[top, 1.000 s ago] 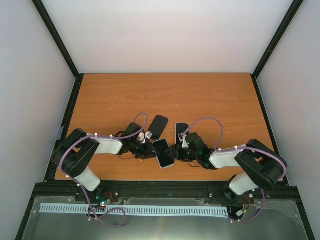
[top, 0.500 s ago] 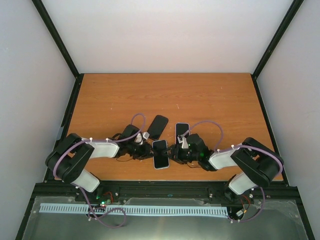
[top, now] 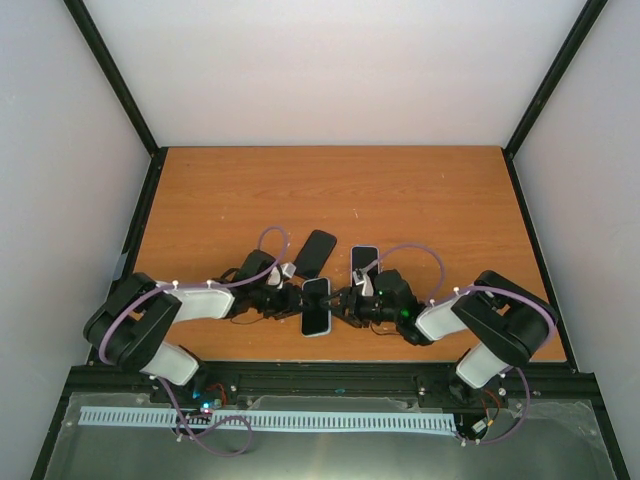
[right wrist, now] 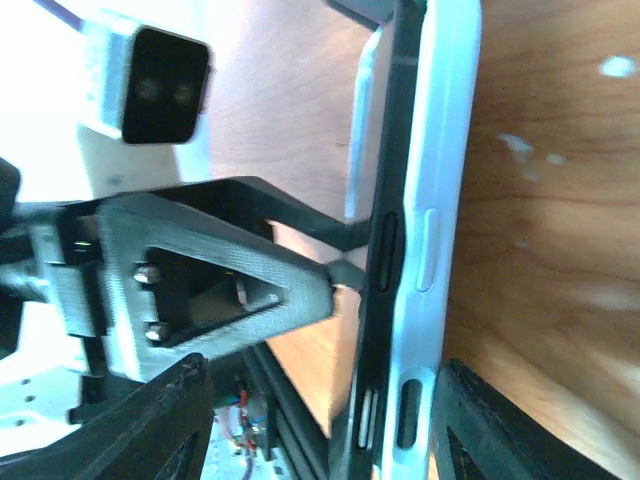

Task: Put the phone into the phone case

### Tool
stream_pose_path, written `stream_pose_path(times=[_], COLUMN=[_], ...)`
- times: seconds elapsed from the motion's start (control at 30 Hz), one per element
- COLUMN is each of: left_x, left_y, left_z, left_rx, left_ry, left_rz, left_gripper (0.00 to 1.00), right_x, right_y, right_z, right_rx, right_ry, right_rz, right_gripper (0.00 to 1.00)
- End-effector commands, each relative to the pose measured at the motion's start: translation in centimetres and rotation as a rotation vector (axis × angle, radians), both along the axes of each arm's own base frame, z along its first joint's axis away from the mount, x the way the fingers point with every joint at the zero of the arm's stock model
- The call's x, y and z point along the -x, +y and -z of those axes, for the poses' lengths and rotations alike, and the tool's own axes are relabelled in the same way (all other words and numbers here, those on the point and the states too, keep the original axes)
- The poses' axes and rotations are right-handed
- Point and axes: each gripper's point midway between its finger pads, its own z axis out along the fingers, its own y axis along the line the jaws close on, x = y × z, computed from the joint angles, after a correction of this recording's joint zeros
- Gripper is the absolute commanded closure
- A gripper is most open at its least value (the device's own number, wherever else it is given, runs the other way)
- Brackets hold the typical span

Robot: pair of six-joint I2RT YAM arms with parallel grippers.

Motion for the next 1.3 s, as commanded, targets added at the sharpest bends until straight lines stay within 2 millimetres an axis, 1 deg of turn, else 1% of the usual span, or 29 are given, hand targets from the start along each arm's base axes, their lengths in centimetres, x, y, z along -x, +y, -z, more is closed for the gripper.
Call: stream_pose_path(times=[0.0, 0.07, 0.13, 0.23, 0.3, 0.37, 0.7, 0.83, 0.87, 0.97, 1.0, 1.03, 1.07, 1.1, 1.13, 1.2, 1.23, 1.27], left_x=[3.2, 3.1, 3.0, 2.9, 3.0, 3.0, 2.4, 2.3, 2.3, 2.2, 2.2, 2.2, 2.1, 2.0, 1.9, 1.5, 1.3, 1.0], left_y=[1.5, 1.4, 1.2, 1.0, 1.0, 1.1, 1.5, 1.5, 1.5, 1.6, 1.6, 1.6, 1.6, 1.5, 1.5, 1.4, 1.3, 1.3], left_z=[2.7, 2.3, 2.1, 2.0, 2.2, 2.3, 2.6, 3.1, 3.1, 3.3, 3.3, 3.4, 3.4, 3.4, 3.2, 2.6, 2.2, 1.5], left_rx=[-0.086, -0.077, -0.067, -0.057, -0.058, -0.062, -0.116, -0.131, -0.133, -0.139, -0.142, -0.144, -0.146, -0.148, -0.148, -0.147, -0.143, -0.133], left_ry=[0.11, 0.096, 0.089, 0.091, 0.097, 0.1, 0.096, 0.106, 0.107, 0.11, 0.111, 0.112, 0.113, 0.113, 0.112, 0.099, 0.088, 0.077], left_rz=[0.026, 0.027, 0.028, 0.03, 0.031, 0.029, 0.014, 0.013, 0.013, 0.009, 0.008, 0.007, 0.007, 0.004, 0.001, -0.008, -0.011, -0.016], left_gripper=[0.53, 0.53, 0.55, 0.57, 0.57, 0.57, 0.57, 0.57, 0.57, 0.57, 0.57, 0.57, 0.57, 0.57, 0.58, 0.57, 0.55, 0.54], right_x=[-0.3, -0.3, -0.5, -0.4, -0.4, -0.2, -0.2, -0.2, -0.2, -0.2, -0.2, -0.3, -0.3, -0.3, -0.3, -0.4, -0.5, -0.5], right_y=[3.1, 3.2, 3.4, 3.7, 3.9, 3.9, 3.6, 3.5, 3.6, 3.6, 3.6, 3.5, 3.4, 3.3, 3.1, 3.0, 3.0, 2.8], right_z=[-7.7, -7.0, -6.2, -4.9, -4.7, -4.4, -2.1, -1.6, -1.6, -1.5, -1.3, -1.2, -0.9, -0.7, -0.3, -0.5, -0.7, -0.7], right_rx=[-0.267, -0.242, -0.208, -0.177, -0.182, -0.179, -0.137, -0.124, -0.124, -0.108, -0.094, -0.078, -0.055, -0.035, -0.01, 0.011, 0.021, 0.038], right_ry=[-0.195, -0.175, -0.167, -0.139, -0.133, -0.126, -0.088, -0.073, -0.074, -0.07, -0.068, -0.068, -0.07, -0.069, -0.063, -0.073, -0.083, -0.088], right_rz=[-0.072, -0.07, -0.07, -0.074, -0.08, -0.084, -0.066, -0.058, -0.062, -0.068, -0.071, -0.067, -0.071, -0.07, -0.07, -0.068, -0.068, -0.066], right_gripper=[0.41, 0.42, 0.42, 0.46, 0.53, 0.61, 0.97, 0.97, 0.94, 0.74, 0.71, 0.7, 0.71, 0.75, 0.82, 0.93, 0.97, 0.97])
